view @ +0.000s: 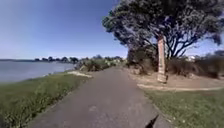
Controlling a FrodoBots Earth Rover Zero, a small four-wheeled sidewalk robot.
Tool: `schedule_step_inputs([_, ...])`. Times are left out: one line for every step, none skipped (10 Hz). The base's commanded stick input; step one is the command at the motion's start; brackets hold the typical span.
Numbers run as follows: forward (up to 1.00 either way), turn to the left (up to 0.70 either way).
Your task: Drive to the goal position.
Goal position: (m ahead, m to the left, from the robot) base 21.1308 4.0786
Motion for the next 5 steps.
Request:
schedule_step_inputs([0.70,0.00])
schedule_step_inputs([0.70,0.00])
schedule_step_inputs([0.70,0.00])
schedule_step_inputs([0.70,0.00])
schedule_step_inputs([0.70,0.00])
